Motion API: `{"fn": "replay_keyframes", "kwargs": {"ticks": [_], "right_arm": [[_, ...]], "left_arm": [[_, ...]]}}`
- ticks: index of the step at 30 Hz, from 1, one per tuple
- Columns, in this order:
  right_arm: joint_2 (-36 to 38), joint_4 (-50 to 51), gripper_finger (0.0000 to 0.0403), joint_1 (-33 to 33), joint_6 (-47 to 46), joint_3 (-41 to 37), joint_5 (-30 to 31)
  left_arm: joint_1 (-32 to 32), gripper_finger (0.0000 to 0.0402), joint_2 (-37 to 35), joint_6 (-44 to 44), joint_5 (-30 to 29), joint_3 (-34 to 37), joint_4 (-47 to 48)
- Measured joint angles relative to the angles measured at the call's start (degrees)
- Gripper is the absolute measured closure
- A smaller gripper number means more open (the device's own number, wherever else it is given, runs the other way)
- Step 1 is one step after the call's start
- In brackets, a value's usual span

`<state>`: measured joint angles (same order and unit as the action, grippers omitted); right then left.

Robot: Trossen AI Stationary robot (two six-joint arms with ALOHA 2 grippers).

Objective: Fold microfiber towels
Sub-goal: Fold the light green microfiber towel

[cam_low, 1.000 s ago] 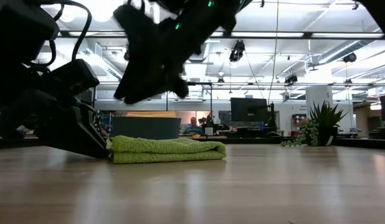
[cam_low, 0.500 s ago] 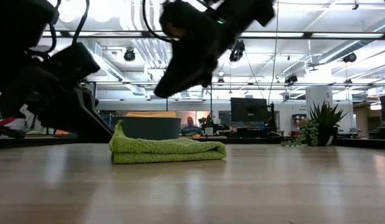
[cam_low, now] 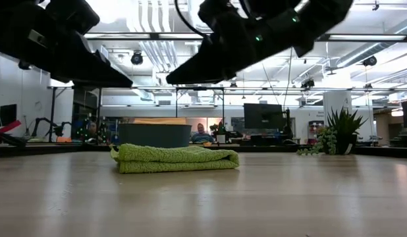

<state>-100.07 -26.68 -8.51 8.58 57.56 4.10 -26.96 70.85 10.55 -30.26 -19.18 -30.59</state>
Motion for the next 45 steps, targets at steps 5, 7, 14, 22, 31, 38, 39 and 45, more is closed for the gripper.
{"fn": "replay_keyframes", "kwargs": {"ticks": [5,7,14,22,31,38,39,45], "right_arm": [[1.4,-4.6,0.0348,0.0,0.3,-5.1,0.0],[2.5,-5.8,0.0349,0.0,0.8,-6.7,0.0],[10.0,-6.0,0.0349,1.1,3.1,-12.3,-0.1],[17.2,-12.2,0.0349,3.3,4.5,-19.8,-1.3],[18.4,-16.8,0.0349,6.1,4.4,-23.9,-1.6],[21.9,-16.9,0.0349,7.1,5.6,-25.6,-1.5],[22.7,-17.0,0.0349,7.1,5.9,-25.8,-1.5],[27.7,-17.0,0.0349,7.8,7.2,-28.0,-1.6]], "left_arm": [[0.0,0.0300,0.3,-0.5,-0.1,0.0,-0.3],[0.0,0.0300,0.4,-0.5,-0.1,0.0,-0.1],[0.8,0.0300,-0.5,-2.4,-0.2,0.0,-0.2],[2.6,0.0300,-3.6,-6.1,-0.2,0.0,0.0],[5.5,0.0300,-5.8,-9.1,-0.1,0.0,0.4],[8.4,0.0300,-8.3,-10.8,0.0,0.1,2.3],[8.7,0.0300,-8.8,-11.0,0.0,0.0,2.6],[9.9,0.0300,-10.8,-11.3,0.2,0.1,5.1]]}}
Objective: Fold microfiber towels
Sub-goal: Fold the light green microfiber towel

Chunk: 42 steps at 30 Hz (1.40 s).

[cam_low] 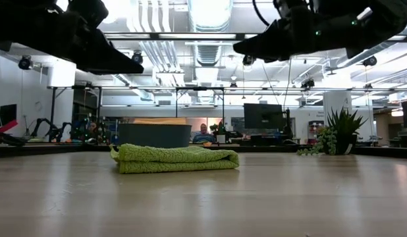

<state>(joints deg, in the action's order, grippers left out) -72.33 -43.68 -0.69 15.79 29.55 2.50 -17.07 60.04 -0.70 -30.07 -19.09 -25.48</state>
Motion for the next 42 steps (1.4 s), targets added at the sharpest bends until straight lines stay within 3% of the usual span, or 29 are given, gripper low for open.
{"fn": "replay_keyframes", "kwargs": {"ticks": [9,42], "right_arm": [[1.8,-0.4,0.0349,1.5,-0.2,-2.3,0.0],[4.5,0.1,0.0349,1.3,-1.9,-2.6,0.0]], "left_arm": [[2.5,0.0300,-0.2,-1.3,0.1,0.0,0.6],[2.5,0.0300,-0.1,-1.1,0.0,0.0,0.6]]}}
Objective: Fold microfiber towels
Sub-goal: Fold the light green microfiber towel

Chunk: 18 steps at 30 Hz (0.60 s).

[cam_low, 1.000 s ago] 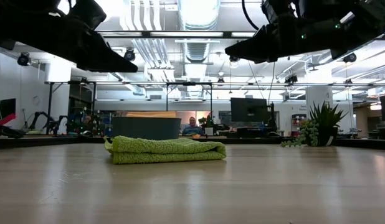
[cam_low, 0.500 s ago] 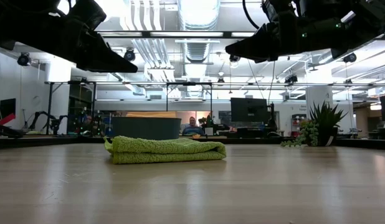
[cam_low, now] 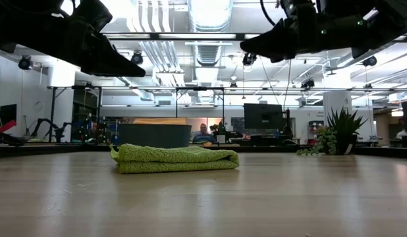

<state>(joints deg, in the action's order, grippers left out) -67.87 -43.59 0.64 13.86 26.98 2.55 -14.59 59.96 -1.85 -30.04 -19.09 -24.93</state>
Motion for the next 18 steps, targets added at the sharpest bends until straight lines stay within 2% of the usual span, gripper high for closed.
{"fn": "replay_keyframes", "kwargs": {"ticks": [3,11,15,18], "right_arm": [[1.3,-0.1,0.0349,0.1,-1.1,0.0,0.0],[1.5,0.6,0.0349,0.3,-11.9,0.0,0.6],[1.5,2.2,0.0348,0.3,-21.3,0.3,0.9],[1.4,7.7,0.0340,0.3,-29.4,1.4,0.8]], "left_arm": [[0.0,0.0300,0.0,0.0,0.0,0.0,0.0],[0.0,0.0300,0.0,1.0,0.0,0.0,0.0],[0.0,0.0300,0.0,15.8,1.6,0.0,1.1],[-0.1,0.0293,0.1,24.3,9.8,0.0,3.0]]}}
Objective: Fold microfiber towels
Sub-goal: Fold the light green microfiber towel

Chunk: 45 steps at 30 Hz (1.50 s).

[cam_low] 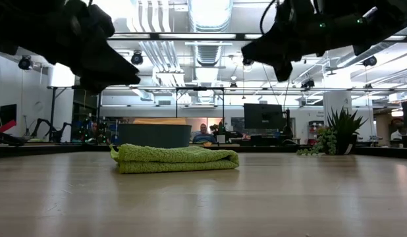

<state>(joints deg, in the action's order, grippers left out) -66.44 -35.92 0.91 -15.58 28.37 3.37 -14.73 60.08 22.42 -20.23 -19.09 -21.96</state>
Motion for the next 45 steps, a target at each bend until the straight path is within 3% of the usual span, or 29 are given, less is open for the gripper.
{"fn": "replay_keyframes", "kwargs": {"ticks": [4,8,12,20,28,45], "right_arm": [[-0.1,11.4,0.0308,0.0,-13.0,3.1,-0.4],[0.0,23.1,0.0273,0.0,-24.2,6.7,-0.4],[-1.5,30.3,0.0251,-1.0,-29.0,9.1,-0.3],[-5.9,31.5,0.0229,-1.7,-33.5,10.4,-1.4],[-6.2,31.4,0.0220,-1.7,-34.4,11.1,-1.9],[-8.6,33.5,0.0222,-5.1,-35.2,11.3,-1.8]], "left_arm": [[-0.1,0.0259,0.8,11.4,4.3,0.0,1.0],[-0.2,0.0213,0.9,22.4,5.0,-0.1,4.2],[-0.6,0.0191,2.5,33.5,5.0,0.0,9.7],[-0.8,0.0196,10.9,34.2,4.6,0.0,10.0],[-0.7,0.0196,18.5,30.7,3.4,0.0,2.0],[-1.9,0.0196,23.0,31.2,3.7,-0.2,-2.7]]}}
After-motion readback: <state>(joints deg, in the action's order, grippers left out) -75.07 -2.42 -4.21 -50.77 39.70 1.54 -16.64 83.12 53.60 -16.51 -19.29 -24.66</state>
